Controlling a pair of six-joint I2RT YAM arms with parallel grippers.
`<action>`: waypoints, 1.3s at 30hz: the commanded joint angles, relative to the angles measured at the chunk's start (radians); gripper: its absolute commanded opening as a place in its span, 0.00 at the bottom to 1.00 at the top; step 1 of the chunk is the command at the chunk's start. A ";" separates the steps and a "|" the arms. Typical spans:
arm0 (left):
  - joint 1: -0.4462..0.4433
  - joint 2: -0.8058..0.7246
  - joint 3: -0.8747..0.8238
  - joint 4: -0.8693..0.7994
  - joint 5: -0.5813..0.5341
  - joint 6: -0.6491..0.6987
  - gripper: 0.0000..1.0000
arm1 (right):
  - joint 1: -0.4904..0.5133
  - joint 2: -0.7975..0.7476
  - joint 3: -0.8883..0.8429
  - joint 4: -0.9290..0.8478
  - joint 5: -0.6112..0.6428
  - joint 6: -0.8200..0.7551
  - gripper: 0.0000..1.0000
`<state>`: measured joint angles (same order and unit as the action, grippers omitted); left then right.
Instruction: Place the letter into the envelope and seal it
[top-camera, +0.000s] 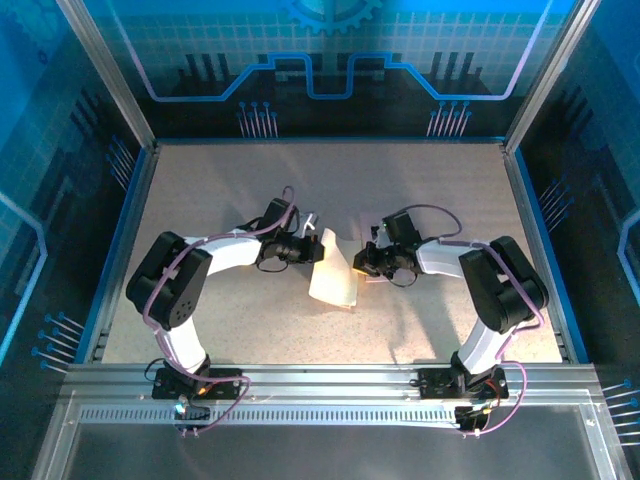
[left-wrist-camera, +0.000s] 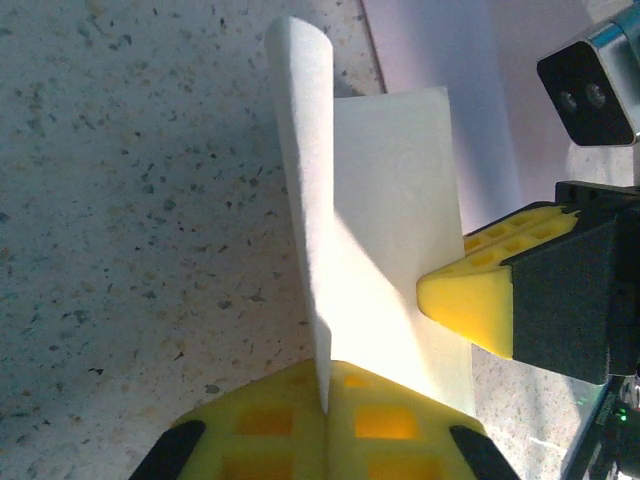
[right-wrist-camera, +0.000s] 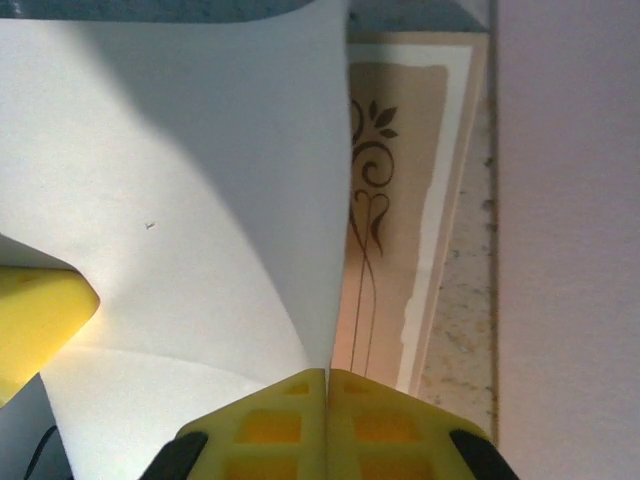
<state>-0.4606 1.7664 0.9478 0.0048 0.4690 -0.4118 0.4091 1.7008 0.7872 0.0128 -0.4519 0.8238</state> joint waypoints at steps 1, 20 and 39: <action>0.009 -0.074 0.035 -0.023 0.032 0.014 0.00 | -0.020 -0.062 0.052 -0.068 0.013 -0.037 0.14; 0.201 -0.415 0.112 -0.072 0.358 0.095 0.00 | -0.069 -0.360 0.194 -0.059 -0.164 -0.219 1.00; 0.224 -0.399 -0.013 0.446 0.490 -0.281 0.00 | -0.057 -0.248 0.176 0.317 -0.431 -0.132 0.89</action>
<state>-0.2447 1.3632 0.9478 0.3168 0.9157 -0.6132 0.3523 1.4342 0.9768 0.1795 -0.8024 0.6407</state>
